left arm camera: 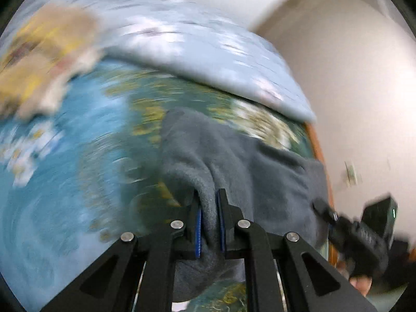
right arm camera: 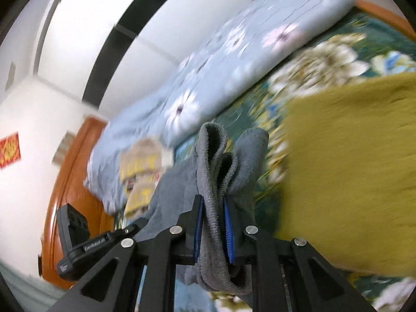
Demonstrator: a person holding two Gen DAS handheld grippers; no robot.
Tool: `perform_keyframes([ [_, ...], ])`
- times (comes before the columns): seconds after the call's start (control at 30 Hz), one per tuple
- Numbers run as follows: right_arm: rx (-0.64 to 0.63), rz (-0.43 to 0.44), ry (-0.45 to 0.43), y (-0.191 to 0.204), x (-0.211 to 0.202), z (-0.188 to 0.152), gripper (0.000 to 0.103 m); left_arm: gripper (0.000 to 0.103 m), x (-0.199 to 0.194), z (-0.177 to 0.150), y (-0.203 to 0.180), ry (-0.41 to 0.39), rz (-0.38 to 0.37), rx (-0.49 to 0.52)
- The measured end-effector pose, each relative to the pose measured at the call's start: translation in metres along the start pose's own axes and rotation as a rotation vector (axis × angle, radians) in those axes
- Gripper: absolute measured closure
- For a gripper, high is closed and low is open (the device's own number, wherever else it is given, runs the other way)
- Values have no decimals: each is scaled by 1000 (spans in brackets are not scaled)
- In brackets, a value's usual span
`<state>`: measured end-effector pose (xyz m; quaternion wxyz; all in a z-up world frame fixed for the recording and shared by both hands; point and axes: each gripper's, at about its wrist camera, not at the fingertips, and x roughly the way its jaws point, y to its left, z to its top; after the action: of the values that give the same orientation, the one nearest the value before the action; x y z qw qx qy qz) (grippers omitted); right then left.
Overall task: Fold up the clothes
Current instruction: 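Carry the folded grey sweatpants with both grippers toward the pink and olive clothes stack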
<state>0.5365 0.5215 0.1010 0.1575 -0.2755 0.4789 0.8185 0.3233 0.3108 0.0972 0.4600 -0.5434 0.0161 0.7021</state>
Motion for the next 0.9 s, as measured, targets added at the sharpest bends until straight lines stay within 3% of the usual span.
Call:
perform_keyframes([
  [0.13, 38, -20, -114, -39, -60, 19, 87, 92, 21, 5, -70, 42, -47, 197],
  [0.23, 68, -47, -163, -67, -88, 25, 87, 92, 39, 2, -100, 52, -106, 247],
  [0.37, 104, -70, -198, -100, -109, 31, 87, 92, 60, 4, -155, 99, -105, 357],
  [0.53, 109, -66, -241, -118, -131, 40, 87, 92, 57, 9, -198, 97, -157, 455],
  [0.63, 71, -55, -296, -115, -154, 48, 88, 92, 44, 16, -210, 59, -214, 474],
  [0.73, 52, -42, -334, -115, -168, 52, 89, 92, 53, 21, -206, 62, -220, 462],
  [0.83, 75, -48, -329, -127, -162, 51, 89, 92, 90, 18, -179, 135, -174, 374],
  [0.9, 127, -84, -267, -145, -142, 44, 89, 92, 117, 10, -150, 190, -102, 310],
])
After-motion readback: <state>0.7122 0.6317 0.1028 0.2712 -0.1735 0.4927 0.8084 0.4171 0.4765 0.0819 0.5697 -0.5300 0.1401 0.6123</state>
